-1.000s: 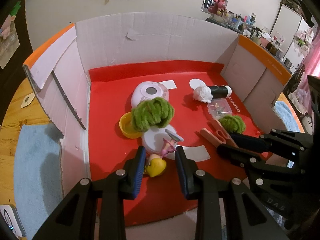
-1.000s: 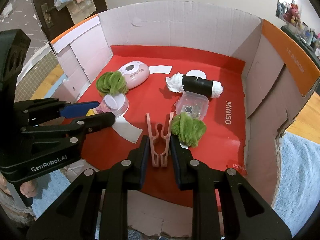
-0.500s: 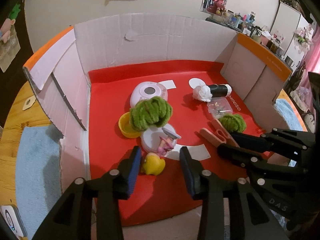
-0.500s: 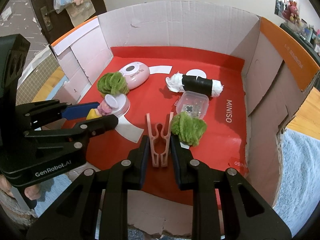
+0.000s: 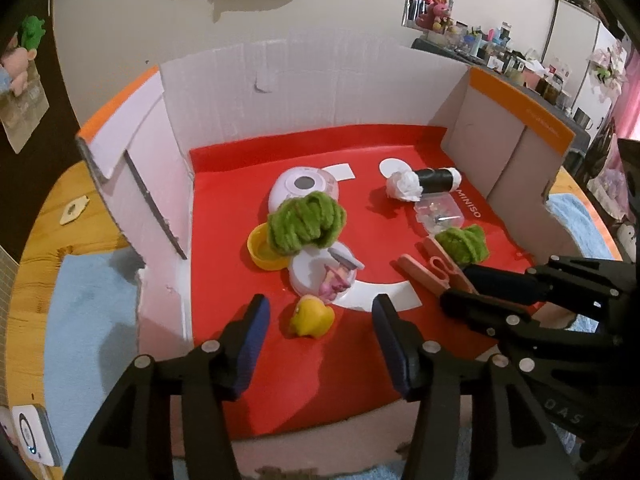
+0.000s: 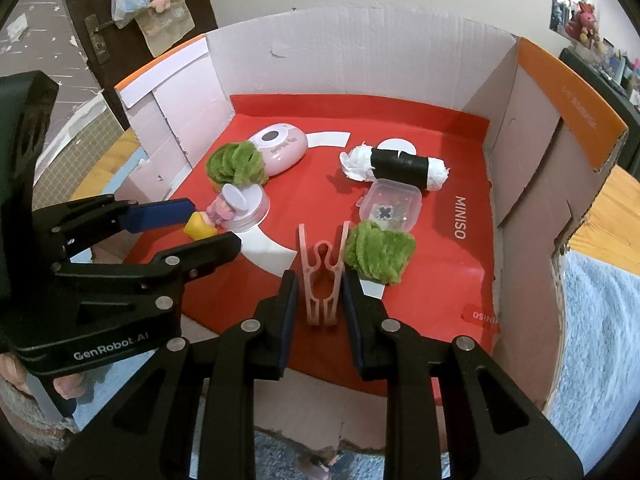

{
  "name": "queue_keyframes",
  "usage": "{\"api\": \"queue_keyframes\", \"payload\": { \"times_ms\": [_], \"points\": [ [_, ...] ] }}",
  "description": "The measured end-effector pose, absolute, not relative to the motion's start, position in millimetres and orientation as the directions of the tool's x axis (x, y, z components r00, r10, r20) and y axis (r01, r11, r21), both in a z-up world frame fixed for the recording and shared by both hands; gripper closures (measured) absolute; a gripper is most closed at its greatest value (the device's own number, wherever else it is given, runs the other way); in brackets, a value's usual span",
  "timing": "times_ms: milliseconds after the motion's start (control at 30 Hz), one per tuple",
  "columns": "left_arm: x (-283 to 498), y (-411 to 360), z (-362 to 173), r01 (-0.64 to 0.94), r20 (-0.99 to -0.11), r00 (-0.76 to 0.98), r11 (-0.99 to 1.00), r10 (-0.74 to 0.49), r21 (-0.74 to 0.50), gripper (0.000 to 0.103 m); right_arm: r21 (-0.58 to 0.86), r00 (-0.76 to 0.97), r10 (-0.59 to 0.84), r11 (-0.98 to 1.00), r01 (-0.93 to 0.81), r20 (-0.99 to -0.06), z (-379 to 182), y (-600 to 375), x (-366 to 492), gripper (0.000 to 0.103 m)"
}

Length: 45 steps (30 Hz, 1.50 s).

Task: Organize objects
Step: 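Lower and open right gripper releasing the clothespin while left gripper releases the figurine, then lift both open grippers out of the box back over the towel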

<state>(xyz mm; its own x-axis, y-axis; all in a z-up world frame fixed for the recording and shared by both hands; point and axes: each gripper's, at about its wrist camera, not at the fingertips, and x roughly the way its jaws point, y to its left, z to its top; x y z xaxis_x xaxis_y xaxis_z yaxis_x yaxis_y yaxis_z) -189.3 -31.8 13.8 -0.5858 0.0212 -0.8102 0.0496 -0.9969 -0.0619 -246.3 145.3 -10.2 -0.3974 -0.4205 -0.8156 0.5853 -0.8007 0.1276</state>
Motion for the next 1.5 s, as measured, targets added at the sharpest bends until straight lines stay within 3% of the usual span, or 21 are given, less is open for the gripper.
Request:
{"api": "queue_keyframes", "payload": {
  "times_ms": [133, 400, 500, 567, 600, 833, 1067, 1500],
  "points": [
    [-182.8, -31.5, 21.0, 0.056, -0.795, -0.606, -0.997, 0.000, -0.043, 0.041, 0.135, -0.399, -0.427, -0.801, 0.583, -0.811, -9.4, 145.2, -244.1, 0.081],
    [-171.4, -34.7, 25.9, 0.071, -0.785, -0.619, -0.996, -0.004, -0.051, 0.041, 0.142, -0.407, -0.436, -0.802, 0.580, -0.803, -7.7, 144.0, -239.4, 0.080],
    [-166.3, -36.2, 27.9, 0.079, -0.781, -0.624, -0.996, -0.009, -0.052, 0.039, 0.146, -0.406, -0.444, -0.798, 0.584, -0.799, -6.7, 143.4, -236.9, 0.069],
    [-162.9, -38.5, 30.2, 0.089, -0.776, -0.631, -0.995, -0.016, -0.051, 0.038, 0.128, -0.423, -0.430, -0.806, 0.578, -0.798, -5.2, 142.6, -234.7, 0.054],
    [-161.8, -39.7, 31.1, 0.091, -0.775, -0.631, -0.994, -0.013, -0.057, 0.037, 0.126, -0.428, -0.431, -0.806, 0.578, -0.794, -4.2, 143.2, -233.7, 0.053],
    [-155.3, -40.3, 33.3, 0.107, -0.768, -0.639, -0.993, -0.037, -0.041, 0.033, 0.131, -0.425, -0.440, -0.800, 0.586, -0.791, -1.9, 144.7, -229.3, 0.051],
    [-147.3, -42.5, 33.0, 0.127, -0.764, -0.643, -0.991, -0.059, -0.031, 0.026, 0.133, -0.436, -0.450, -0.799, 0.587, -0.779, 4.4, 146.0, -220.7, 0.040],
    [-131.2, -45.6, 37.9, 0.124, -0.751, -0.659, -0.991, -0.043, -0.052, 0.025, 0.121, -0.472, -0.444, -0.813, 0.570, -0.761, 11.5, 146.3, -204.2, 0.034]
  ]
}}
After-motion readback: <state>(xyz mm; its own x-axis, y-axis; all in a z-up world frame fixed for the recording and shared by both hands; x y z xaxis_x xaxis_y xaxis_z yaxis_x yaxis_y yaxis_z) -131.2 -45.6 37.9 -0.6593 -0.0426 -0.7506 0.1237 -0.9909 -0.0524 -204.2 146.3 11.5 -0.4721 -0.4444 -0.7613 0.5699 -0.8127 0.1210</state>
